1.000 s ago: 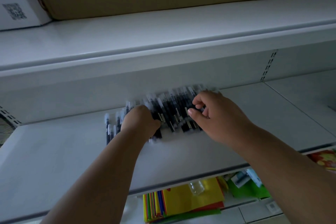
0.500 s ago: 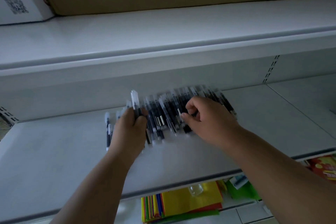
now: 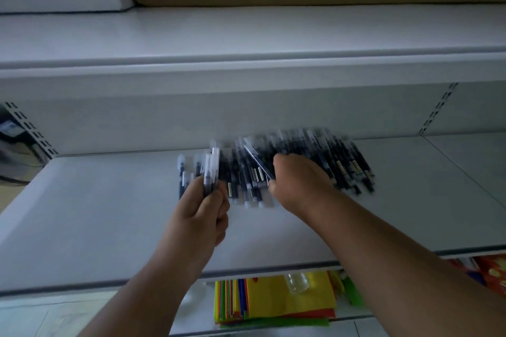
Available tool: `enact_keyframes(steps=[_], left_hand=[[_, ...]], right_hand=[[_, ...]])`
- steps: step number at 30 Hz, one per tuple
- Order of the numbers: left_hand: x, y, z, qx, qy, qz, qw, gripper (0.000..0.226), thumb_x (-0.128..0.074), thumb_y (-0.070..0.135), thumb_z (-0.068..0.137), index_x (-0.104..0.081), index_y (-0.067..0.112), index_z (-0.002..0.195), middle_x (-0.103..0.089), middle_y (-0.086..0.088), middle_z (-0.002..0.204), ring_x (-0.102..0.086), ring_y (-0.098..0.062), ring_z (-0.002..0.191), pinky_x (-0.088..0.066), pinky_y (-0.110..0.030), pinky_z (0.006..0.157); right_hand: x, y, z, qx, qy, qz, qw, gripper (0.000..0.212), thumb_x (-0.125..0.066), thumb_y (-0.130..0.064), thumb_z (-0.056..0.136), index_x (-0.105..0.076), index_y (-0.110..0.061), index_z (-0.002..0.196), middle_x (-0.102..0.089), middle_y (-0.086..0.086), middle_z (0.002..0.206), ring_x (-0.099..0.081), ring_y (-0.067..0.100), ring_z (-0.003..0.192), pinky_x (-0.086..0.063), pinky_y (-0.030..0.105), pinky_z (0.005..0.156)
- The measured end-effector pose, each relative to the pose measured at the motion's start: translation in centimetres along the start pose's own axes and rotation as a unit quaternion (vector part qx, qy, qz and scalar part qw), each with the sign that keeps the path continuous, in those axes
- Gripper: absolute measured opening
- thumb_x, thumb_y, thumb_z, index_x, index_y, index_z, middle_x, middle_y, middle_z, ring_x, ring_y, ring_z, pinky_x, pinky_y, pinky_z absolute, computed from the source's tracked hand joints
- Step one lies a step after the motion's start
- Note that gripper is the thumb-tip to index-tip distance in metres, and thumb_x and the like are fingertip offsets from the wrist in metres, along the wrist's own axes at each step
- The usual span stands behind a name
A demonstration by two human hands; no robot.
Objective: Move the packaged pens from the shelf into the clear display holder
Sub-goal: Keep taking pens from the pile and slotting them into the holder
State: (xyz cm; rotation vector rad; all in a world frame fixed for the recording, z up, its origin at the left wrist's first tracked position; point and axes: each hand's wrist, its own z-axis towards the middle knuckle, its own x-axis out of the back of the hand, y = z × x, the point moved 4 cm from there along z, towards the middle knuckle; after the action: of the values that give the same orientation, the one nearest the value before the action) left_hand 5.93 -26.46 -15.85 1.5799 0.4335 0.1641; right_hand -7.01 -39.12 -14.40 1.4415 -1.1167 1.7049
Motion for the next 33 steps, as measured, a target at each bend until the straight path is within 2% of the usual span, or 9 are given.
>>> enact_keyframes(steps=[4,7,10,15,18,22,26,29,33], left_hand=[[-0.6,0.1,-0.2,-0.01,0.031,0.019,0.999,0.03,-0.041,0.012,0.104,-0.036,0.015,0.074,-0.029,0.004,0.057,-0.021,-0.009,0.046,-0.02,-0.02,0.038],[-2.0,-0.3,-0.1,0.003,0.04,0.028,0.999,0.032,-0.042,0.018,0.104,-0.037,0.016,0.073,-0.03,0.004,0.056,-0.023,-0.008,0.045,-0.021,-0.021,0.038],[-4.9,-0.9,-0.2,0.035,0.032,0.026,0.999,0.032,-0.045,0.022,0.103,-0.04,0.016,0.071,-0.031,0.004,0.053,-0.023,-0.009,0.044,-0.019,-0.022,0.039],[-13.7,-2.3,-1.0,0.088,-0.026,0.014,0.996,0.031,-0.047,0.026,0.103,-0.044,0.018,0.074,-0.032,0.007,0.049,-0.029,-0.006,0.037,-0.022,-0.019,0.036],[-20.1,-3.6,-2.4,0.101,-0.072,0.019,0.992,0.033,-0.046,0.028,0.103,-0.04,0.015,0.073,-0.031,0.004,0.05,-0.029,-0.008,0.037,-0.023,-0.018,0.036],[-28.9,-5.7,-4.4,0.061,-0.131,0.058,0.988,0.038,-0.047,0.035,0.102,-0.034,0.019,0.07,-0.029,0.001,0.052,-0.023,-0.014,0.042,-0.019,-0.024,0.042],[-38.2,-7.2,-6.7,0.041,-0.15,0.058,0.986,0.041,-0.046,0.036,0.102,-0.036,0.018,0.066,-0.032,-0.004,0.051,-0.025,-0.017,0.04,-0.022,-0.026,0.044],[-44.6,-8.1,-8.6,0.032,-0.165,0.069,0.983,0.04,-0.046,0.037,0.102,-0.039,0.015,0.069,-0.033,-0.008,0.053,-0.026,-0.018,0.04,-0.023,-0.025,0.041],[-50.1,-9.4,-9.2,0.058,-0.197,0.034,0.978,0.045,-0.046,0.037,0.102,-0.039,0.023,0.06,-0.028,-0.002,0.051,-0.021,-0.016,0.04,-0.021,-0.027,0.045]], right_hand=[[0.3,0.4,-0.6,0.012,-0.022,0.027,0.999,0.023,-0.052,-0.009,0.092,-0.036,-0.017,0.076,-0.049,0.001,0.075,-0.049,0.025,0.072,-0.031,0.028,0.052],[1.3,2.0,-2.1,0.015,-0.017,0.165,0.986,0.012,-0.055,-0.016,0.091,-0.05,-0.013,0.101,-0.057,0.002,0.083,-0.058,0.022,0.076,-0.041,0.031,0.056],[3.3,5.4,-4.6,-0.021,0.018,0.321,0.947,0.017,-0.062,-0.019,0.088,-0.05,-0.021,0.101,-0.06,-0.001,0.085,-0.058,0.015,0.072,-0.047,0.032,0.061],[6.9,13.8,-10.2,-0.1,0.128,0.448,0.879,0.02,-0.051,-0.031,0.099,-0.054,-0.017,0.085,-0.064,0.005,0.063,-0.062,0.01,0.052,-0.046,0.03,0.051],[9.3,19.4,-14.9,-0.117,0.204,0.443,0.865,0.026,-0.048,-0.03,0.101,-0.055,-0.011,0.086,-0.065,0.009,0.063,-0.062,0.015,0.055,-0.047,0.035,0.058],[11.8,28.3,-20.9,-0.154,0.267,0.403,0.861,0.007,-0.056,-0.024,0.097,-0.054,-0.027,0.092,-0.066,0.002,0.069,-0.064,0.01,0.059,-0.051,0.033,0.061],[14.8,37.0,-26.2,-0.17,0.296,0.344,0.875,0.016,-0.061,-0.023,0.095,-0.051,-0.036,0.093,-0.065,-0.008,0.073,-0.066,0.006,0.064,-0.052,0.034,0.065],[16.9,42.3,-29.5,-0.164,0.327,0.335,0.868,0.01,-0.05,-0.033,0.099,-0.054,-0.032,0.09,-0.067,-0.005,0.077,-0.066,0.011,0.064,-0.054,0.044,0.062],[17.9,47.2,-30.8,-0.173,0.336,0.354,0.855,0.029,-0.038,-0.043,0.101,-0.057,-0.028,0.086,-0.067,0.0,0.075,-0.064,0.016,0.064,-0.054,0.052,0.063]])
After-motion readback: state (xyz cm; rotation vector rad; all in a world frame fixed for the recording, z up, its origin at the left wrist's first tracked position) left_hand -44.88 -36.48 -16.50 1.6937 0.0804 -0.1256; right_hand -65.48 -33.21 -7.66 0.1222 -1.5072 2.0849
